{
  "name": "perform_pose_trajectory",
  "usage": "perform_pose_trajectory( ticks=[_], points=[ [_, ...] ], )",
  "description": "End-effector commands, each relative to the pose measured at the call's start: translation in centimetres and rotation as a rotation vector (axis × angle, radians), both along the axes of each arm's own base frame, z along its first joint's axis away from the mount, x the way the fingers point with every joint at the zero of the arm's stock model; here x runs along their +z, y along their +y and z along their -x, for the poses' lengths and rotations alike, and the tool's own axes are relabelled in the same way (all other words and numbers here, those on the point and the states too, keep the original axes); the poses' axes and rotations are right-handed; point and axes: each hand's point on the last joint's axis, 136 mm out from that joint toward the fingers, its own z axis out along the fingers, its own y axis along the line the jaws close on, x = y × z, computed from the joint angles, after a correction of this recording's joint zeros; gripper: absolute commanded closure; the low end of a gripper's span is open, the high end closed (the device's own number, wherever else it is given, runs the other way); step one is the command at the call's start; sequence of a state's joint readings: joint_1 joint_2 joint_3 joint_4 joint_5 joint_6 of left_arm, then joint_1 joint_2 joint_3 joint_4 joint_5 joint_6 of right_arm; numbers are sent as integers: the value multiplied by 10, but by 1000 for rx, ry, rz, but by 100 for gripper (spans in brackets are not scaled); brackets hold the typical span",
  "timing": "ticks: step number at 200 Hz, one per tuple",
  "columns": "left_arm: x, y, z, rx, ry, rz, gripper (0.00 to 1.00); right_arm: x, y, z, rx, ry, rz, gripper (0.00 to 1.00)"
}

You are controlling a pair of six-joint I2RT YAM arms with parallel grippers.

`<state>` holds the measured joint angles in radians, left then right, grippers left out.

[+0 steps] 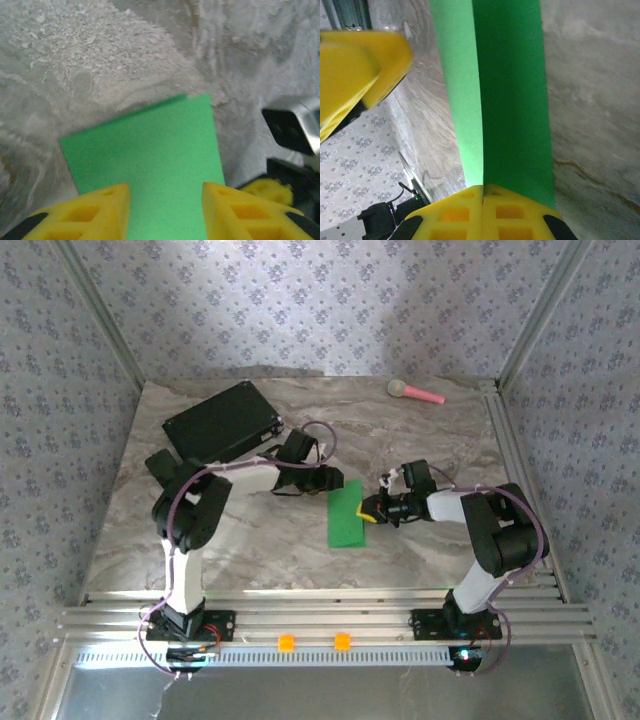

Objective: Fold a paper plane with a square sheet of paper (pick it up from the middle)

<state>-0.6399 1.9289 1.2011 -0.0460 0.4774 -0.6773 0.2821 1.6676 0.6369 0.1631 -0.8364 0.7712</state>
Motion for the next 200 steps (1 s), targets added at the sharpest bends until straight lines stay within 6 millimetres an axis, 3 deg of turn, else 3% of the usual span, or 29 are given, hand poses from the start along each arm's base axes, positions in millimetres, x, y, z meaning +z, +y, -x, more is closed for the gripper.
perform_pose_trajectory(
  ticks=[1, 40, 74, 113, 125, 159, 200],
  points=[
    [43, 5, -1, 16, -166, 31, 54, 4, 5, -18, -53, -17, -16, 95],
    [56, 7, 42, -83, -369, -41, 51, 6, 6, -27, -76, -5, -17, 96],
    [43, -2, 90, -204, -579, -298, 40, 6, 6, -28, -76, 3, -11, 95],
    [25, -21, 126, -374, -729, -501, 35, 6, 8, -27, -71, 6, -9, 95],
    [20, -26, 132, -423, -774, -569, 28, 6, 7, -27, -71, 3, -8, 95],
    [2, -33, 136, -509, -803, -692, 26, 5, 7, -26, -70, 7, -3, 95],
    [-3, -28, 119, -475, -869, -846, 25, 4, 6, -25, -69, 10, -2, 94]
  ],
)
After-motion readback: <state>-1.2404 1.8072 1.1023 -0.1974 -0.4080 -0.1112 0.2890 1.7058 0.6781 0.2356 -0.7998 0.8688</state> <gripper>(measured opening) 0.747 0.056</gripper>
